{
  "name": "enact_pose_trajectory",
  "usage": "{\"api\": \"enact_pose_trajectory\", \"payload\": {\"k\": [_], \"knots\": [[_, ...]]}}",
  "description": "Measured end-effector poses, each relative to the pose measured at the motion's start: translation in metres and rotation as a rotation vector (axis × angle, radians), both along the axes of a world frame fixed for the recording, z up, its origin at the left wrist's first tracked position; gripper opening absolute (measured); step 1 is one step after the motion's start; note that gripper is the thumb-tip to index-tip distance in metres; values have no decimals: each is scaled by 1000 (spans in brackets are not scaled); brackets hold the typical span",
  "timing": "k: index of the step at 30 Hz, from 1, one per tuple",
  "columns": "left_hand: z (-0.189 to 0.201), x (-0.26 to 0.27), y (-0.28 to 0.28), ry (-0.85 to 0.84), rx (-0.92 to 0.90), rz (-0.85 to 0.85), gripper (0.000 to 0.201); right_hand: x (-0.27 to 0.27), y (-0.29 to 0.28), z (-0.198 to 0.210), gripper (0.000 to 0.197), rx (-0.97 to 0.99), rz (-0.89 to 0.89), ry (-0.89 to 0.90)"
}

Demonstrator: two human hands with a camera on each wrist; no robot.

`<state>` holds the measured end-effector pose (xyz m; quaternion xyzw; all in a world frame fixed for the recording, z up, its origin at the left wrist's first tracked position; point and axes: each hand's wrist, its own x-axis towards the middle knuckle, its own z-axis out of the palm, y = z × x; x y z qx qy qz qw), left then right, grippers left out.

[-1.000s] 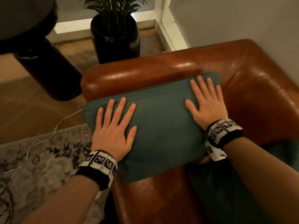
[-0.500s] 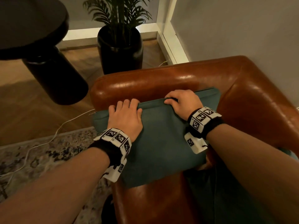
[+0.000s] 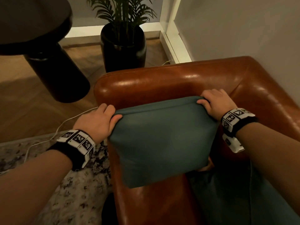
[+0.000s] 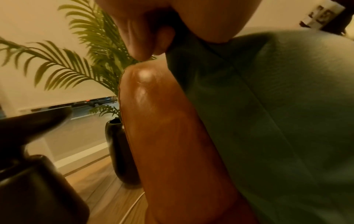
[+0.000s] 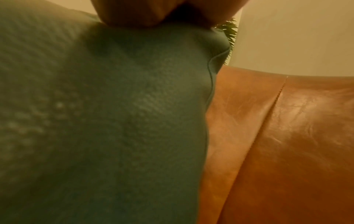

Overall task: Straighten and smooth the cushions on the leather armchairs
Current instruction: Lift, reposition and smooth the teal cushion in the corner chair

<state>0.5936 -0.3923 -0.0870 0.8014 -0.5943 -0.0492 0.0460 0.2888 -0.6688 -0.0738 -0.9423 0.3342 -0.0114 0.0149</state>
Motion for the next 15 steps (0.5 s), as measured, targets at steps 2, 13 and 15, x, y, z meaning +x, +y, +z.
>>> {"api": "enact_pose_trajectory", "payload": {"k": [2, 13, 15], "knots": [[-2, 4, 3, 73, -51, 20, 46, 1, 1, 3, 53, 12, -18, -9], [-11, -11, 44, 661, -293, 478, 40, -51, -6, -3, 43, 456, -791, -591], [-23, -33, 60, 709, -258, 538, 42, -67, -2, -34, 36, 639, -872, -661]]}}
